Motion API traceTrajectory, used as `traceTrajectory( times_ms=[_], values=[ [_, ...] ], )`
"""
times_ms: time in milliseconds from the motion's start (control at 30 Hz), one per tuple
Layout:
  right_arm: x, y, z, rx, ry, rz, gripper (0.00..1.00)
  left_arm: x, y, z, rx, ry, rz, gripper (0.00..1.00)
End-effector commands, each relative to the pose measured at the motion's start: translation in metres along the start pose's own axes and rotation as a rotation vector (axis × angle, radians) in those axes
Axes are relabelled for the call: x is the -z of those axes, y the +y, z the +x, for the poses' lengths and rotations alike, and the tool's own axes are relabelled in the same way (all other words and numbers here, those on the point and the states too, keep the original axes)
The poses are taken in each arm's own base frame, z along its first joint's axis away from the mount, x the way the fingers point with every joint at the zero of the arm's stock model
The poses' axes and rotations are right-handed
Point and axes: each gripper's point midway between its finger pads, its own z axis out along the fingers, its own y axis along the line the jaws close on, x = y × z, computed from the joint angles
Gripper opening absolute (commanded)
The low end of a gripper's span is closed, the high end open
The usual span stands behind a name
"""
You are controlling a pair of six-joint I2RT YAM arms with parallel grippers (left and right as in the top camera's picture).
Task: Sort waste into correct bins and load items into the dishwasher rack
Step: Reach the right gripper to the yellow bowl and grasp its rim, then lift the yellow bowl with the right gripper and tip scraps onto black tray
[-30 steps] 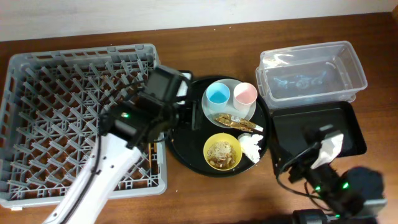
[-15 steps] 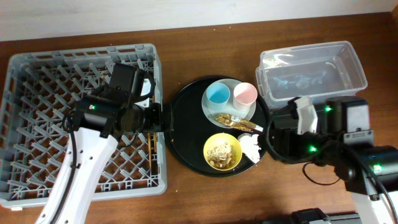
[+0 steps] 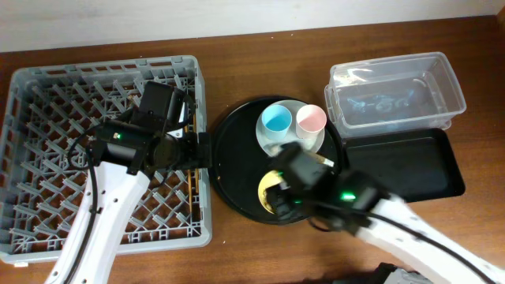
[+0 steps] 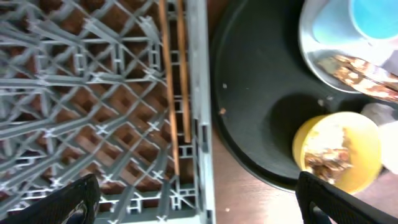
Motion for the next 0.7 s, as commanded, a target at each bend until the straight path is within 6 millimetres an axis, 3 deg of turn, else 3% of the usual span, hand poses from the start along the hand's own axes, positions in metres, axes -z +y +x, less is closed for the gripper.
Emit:
traceTrajectory(
  times_ms=[0,233,467,600,667],
  values=[
    [-0.036,-0.002,0.0,0.074,0.01,0.154,0.52,0.01,0.029,-0.01,0.09,-0.067,-0.12,0.99],
    [-0.11,-0.005,0.002,0.103,0.089,0.263,0.49,0.011,0.081,-0.015,0.288,-0.07,-0.181,0.99],
    [-0.133,-0.006,0.006,0.044,0.109,0.277,0.47,0.01,0.086,-0.011,0.299,-0.055,-0.192,0.99],
    [-0.143,-0.008,0.015,0.038,0.149,0.288,0.26,0.01,0.086,-0.011,0.299,-0.054,-0.192,0.99],
    [-0.143,-0.005,0.017,0.036,0.158,0.272,0.23,0.01,0.086,-0.01,0.299,-0.051,-0.193,0.99]
  ],
)
